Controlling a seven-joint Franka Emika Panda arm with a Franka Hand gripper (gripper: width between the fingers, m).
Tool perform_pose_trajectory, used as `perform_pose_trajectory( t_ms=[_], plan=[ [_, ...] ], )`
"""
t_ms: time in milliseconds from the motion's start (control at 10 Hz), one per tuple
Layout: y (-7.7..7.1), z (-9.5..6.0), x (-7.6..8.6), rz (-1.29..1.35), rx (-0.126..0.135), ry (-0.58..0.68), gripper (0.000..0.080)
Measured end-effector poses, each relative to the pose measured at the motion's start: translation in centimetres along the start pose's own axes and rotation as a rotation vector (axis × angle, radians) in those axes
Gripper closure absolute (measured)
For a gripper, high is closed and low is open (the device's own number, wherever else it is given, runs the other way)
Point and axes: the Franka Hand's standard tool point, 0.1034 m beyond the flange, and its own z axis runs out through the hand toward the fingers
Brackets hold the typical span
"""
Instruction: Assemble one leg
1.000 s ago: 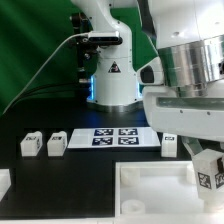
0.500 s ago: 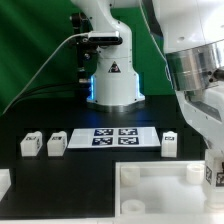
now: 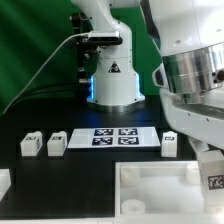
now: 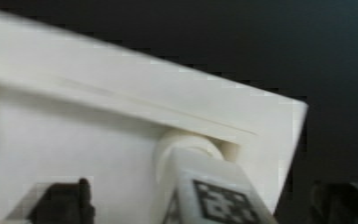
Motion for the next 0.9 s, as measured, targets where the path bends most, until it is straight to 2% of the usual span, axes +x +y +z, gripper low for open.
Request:
perform_pose_trajectory(
  t_ms=[400,500,600,800,900],
  plan=[
    [0.1,-0.1,0.3,-0.475,-0.010,0.009,0.0151],
    [0.0,-0.2,0.3,-0.607,-0.025,0.012,0.0151],
    [-0.5,-0.7,0.6,-0.779,-0.050,0.025,0.0151],
    [-1.3,-0.9,0.3,-0.858,-0.047,0.033,0.0151],
    [-1.3,-0.9,0.3,-0.844,-0.047,0.032,0.0263]
  ],
)
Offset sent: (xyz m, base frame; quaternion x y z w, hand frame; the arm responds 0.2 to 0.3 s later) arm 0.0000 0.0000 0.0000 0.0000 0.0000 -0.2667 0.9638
